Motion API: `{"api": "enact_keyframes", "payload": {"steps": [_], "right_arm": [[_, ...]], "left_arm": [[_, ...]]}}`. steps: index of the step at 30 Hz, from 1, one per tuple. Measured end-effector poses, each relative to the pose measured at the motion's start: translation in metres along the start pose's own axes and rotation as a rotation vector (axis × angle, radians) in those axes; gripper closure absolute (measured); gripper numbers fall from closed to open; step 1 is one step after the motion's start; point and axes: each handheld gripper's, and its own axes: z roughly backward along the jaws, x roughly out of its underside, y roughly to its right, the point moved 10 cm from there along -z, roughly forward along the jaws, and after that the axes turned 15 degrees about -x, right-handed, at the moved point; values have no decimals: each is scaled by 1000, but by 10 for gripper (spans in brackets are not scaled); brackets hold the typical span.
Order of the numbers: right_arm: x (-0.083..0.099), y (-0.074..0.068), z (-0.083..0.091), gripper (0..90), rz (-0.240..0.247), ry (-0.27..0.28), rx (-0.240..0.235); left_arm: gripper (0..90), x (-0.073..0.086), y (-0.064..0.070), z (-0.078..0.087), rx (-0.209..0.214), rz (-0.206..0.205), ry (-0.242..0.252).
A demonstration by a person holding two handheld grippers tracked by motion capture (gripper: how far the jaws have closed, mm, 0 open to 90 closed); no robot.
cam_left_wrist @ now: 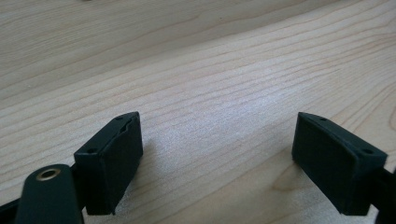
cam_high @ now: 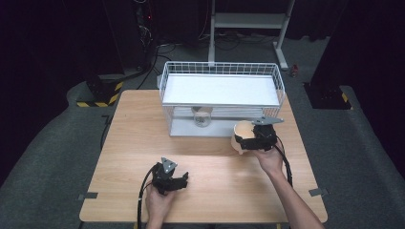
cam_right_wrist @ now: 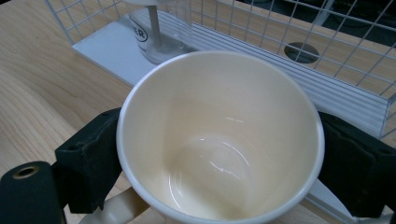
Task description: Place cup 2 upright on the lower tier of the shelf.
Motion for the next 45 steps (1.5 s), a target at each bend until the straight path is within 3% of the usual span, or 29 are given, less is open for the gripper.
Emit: {"api": "enact_keyframes", "payload": {"steps": [11, 20, 34, 45], "right_arm": [[-10, 10, -14, 97, -38, -1, 16], [-15, 18, -26, 97, -40, -10, 38], [-9, 31, -35, 97, -81, -17, 58], [-11, 38, -40, 96, -67, -10, 72]], "left_arm": [[168, 0, 0, 0, 0, 0, 0], [170, 0, 0, 0, 1, -1, 0], [171, 0, 0, 0, 2, -1, 1], [172, 0, 0, 0, 2, -3, 1]]}}
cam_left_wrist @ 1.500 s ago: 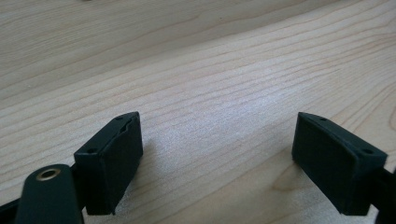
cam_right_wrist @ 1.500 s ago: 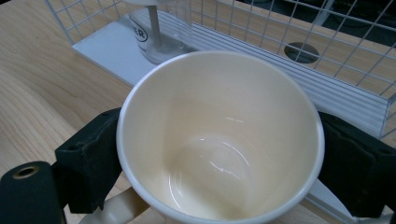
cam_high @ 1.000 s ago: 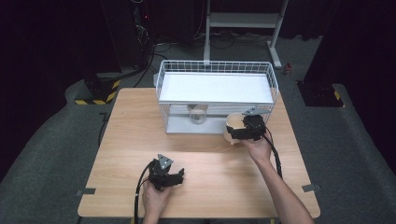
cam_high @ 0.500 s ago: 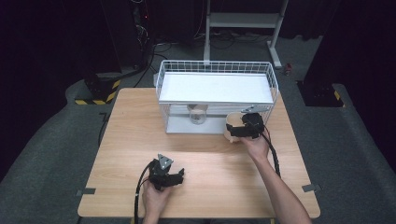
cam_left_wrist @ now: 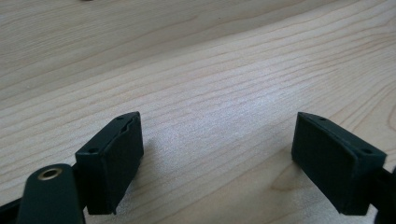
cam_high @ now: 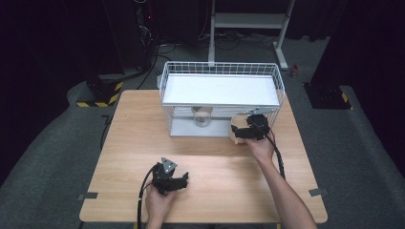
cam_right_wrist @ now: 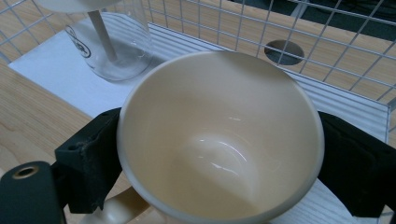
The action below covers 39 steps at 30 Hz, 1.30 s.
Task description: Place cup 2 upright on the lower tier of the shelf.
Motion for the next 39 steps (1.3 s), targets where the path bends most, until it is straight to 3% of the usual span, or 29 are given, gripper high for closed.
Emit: {"api": "enact_keyframes", "payload": {"steps": [23, 39], "right_arm": [[-6, 6, -7, 83, 21, 24, 33], [-12, 1, 11, 85, 0, 77, 13]], "left_arm": [[173, 0, 0, 0, 1, -1, 0], [173, 0, 0, 0, 0, -1, 0]]}}
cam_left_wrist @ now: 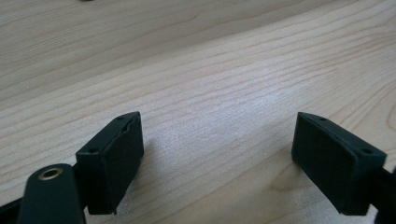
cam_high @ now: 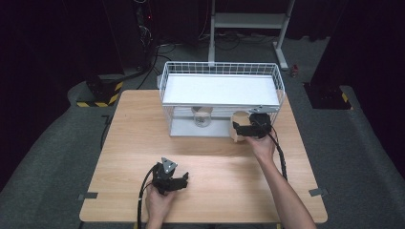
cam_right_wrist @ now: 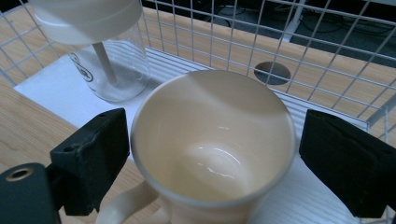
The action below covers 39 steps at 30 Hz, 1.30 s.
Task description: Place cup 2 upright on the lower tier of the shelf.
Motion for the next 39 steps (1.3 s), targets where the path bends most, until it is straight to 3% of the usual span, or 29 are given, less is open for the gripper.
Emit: {"api": "enact_keyframes", "payload": {"steps": [6, 15, 16, 21, 25, 39], "right_arm": [[9, 0, 16, 115, -9, 27, -7], [38, 5, 32, 173, -13, 11, 12], [41, 5, 31, 186, 6, 6, 13], [58, 2, 22, 216, -11, -31, 2], [64, -2, 13, 223, 6, -55, -3], [63, -3, -2, 255, 17, -72, 14]], "left_arm": [[173, 0, 0, 0, 1, 3, -1], [173, 0, 0, 0, 0, 2, -1], [173, 0, 0, 0, -1, 2, -1], [173, 0, 0, 0, -1, 2, -1], [173, 0, 0, 0, -1, 2, -1], [173, 0, 0, 0, -1, 1, -1]]}}
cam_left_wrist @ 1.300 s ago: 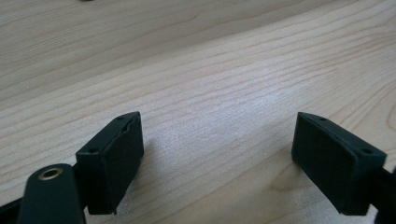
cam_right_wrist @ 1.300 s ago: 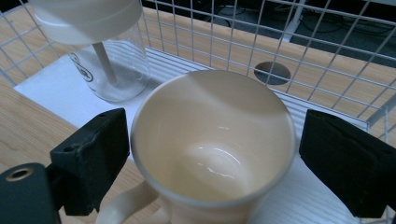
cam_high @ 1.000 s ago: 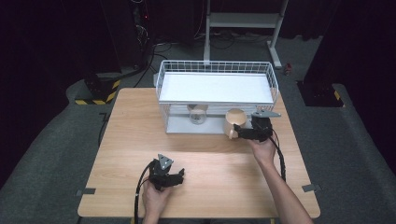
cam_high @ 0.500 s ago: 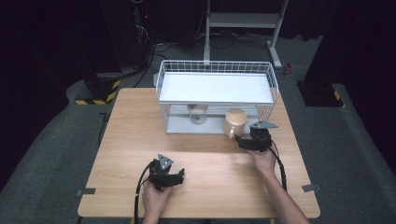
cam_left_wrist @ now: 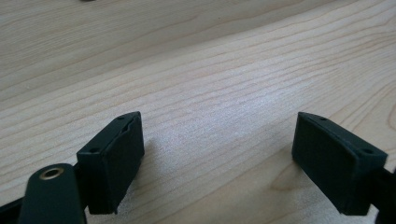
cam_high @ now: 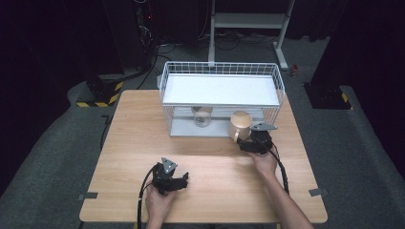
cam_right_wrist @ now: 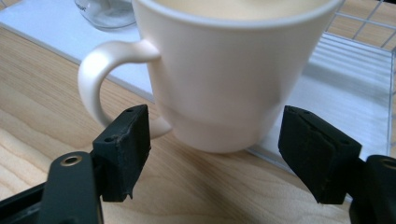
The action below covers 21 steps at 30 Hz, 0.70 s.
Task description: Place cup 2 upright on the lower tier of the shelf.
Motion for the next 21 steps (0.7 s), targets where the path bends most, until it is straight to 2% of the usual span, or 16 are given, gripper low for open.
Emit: {"api": "enact_keyframes", "payload": {"steps": [7, 16, 21], "right_arm": [[-2, 3, -4, 282, -11, 6, 19], [-3, 5, -9, 301, -40, 15, 21], [-10, 5, -11, 305, -53, 8, 21]], "left_arm": [[173, 0, 0, 0, 0, 0, 0], [173, 0, 0, 0, 0, 0, 0], [173, 0, 0, 0, 0, 0, 0]]}}
